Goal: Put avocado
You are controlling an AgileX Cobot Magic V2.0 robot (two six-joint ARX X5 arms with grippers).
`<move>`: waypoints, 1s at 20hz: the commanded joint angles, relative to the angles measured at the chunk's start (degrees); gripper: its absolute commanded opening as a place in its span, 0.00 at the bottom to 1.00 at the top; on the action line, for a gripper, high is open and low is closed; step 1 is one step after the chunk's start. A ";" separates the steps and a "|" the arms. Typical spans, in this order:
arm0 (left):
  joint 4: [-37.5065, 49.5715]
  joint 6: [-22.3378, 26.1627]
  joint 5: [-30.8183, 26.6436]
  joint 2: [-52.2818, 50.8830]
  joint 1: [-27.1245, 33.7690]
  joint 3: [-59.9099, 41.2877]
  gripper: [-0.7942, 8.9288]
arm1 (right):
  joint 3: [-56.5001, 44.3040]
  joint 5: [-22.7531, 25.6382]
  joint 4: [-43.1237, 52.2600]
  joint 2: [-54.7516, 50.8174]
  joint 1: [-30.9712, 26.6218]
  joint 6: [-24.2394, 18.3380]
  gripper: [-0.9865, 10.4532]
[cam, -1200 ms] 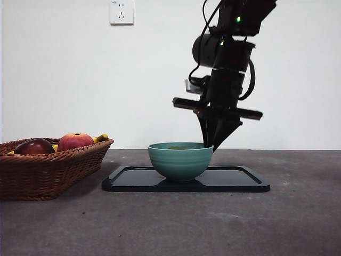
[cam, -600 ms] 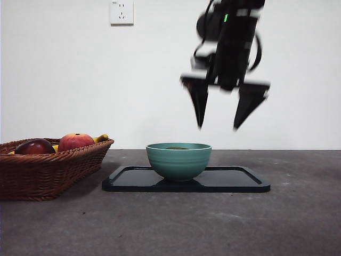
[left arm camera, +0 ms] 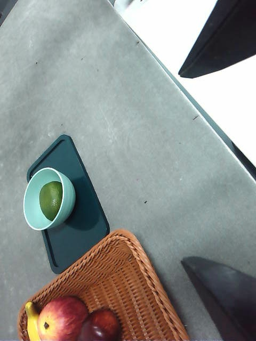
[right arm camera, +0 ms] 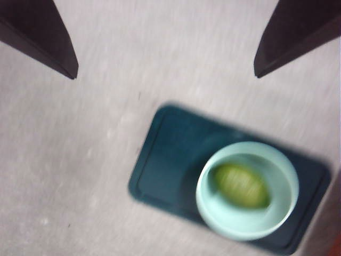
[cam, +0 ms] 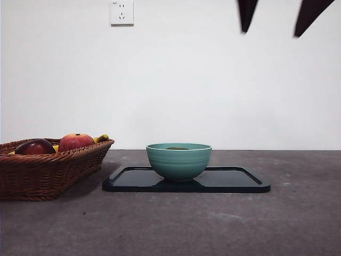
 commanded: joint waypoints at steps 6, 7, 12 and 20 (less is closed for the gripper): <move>0.92 1.03 0.07 0.07 -0.57 0.55 0.66 | -21.40 -0.57 3.37 -26.82 13.53 8.17 0.61; 0.92 1.03 0.07 0.07 -0.57 0.55 0.66 | -23.96 -0.55 4.26 -29.97 15.50 9.81 0.61; 0.90 1.03 0.07 0.07 -0.57 0.55 0.66 | -33.07 0.33 4.37 -41.51 21.18 14.75 0.61; 0.92 1.05 0.04 0.07 -0.57 0.55 0.65 | -35.91 0.42 4.33 -48.52 21.38 14.88 0.61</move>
